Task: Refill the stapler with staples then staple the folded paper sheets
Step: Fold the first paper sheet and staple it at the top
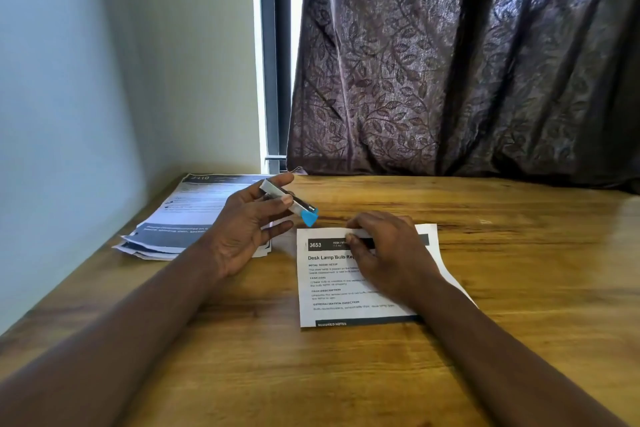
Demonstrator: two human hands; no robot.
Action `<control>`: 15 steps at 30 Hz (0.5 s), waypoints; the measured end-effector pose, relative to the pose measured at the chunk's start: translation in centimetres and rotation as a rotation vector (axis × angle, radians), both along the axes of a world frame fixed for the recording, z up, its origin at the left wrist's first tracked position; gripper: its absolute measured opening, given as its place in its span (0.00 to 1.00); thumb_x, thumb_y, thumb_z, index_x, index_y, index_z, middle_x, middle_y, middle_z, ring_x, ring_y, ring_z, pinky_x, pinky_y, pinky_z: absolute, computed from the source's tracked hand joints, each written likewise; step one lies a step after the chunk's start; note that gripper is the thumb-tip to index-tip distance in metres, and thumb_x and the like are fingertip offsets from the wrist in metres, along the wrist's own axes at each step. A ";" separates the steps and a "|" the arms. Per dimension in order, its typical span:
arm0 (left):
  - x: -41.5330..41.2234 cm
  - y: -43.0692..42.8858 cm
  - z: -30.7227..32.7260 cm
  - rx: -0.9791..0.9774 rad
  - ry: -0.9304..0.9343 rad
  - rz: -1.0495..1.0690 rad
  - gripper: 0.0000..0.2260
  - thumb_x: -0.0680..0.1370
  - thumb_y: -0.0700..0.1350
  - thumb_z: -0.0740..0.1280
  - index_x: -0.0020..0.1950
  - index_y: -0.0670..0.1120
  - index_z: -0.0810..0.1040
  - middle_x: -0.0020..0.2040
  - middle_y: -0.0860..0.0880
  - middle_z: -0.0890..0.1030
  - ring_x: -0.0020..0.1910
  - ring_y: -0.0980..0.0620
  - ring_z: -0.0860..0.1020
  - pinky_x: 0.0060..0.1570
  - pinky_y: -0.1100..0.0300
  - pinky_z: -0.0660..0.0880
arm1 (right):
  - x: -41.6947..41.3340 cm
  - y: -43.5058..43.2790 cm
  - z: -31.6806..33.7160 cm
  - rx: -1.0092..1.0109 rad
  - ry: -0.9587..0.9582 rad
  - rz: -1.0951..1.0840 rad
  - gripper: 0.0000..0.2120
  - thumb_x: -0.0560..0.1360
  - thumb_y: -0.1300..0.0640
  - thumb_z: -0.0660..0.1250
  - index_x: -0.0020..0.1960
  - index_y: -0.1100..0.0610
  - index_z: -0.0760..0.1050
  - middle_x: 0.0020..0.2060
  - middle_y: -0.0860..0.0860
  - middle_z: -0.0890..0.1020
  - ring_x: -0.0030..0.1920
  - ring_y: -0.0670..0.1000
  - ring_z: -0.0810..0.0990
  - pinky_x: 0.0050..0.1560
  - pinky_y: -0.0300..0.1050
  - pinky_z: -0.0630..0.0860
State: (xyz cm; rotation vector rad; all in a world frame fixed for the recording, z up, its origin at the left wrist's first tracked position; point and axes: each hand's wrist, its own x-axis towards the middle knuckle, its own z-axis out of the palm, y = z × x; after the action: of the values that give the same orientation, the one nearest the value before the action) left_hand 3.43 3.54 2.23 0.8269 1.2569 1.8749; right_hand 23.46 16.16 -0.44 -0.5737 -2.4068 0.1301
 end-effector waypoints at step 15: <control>1.3 0.2 -0.8 -0.068 0.324 -0.020 0.16 0.76 0.36 0.72 0.63 0.46 0.82 0.53 0.45 0.87 0.55 0.47 0.86 0.52 0.50 0.84 | 0.2 -1.0 0.5 0.104 -0.025 0.000 0.09 0.81 0.48 0.63 0.57 0.47 0.78 0.53 0.43 0.81 0.55 0.46 0.76 0.63 0.47 0.65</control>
State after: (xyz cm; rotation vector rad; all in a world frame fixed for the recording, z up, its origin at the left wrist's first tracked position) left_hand 4.71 3.70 1.47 1.1356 1.4914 1.7179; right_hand 23.65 15.14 0.08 -0.5297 -2.4216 -0.0028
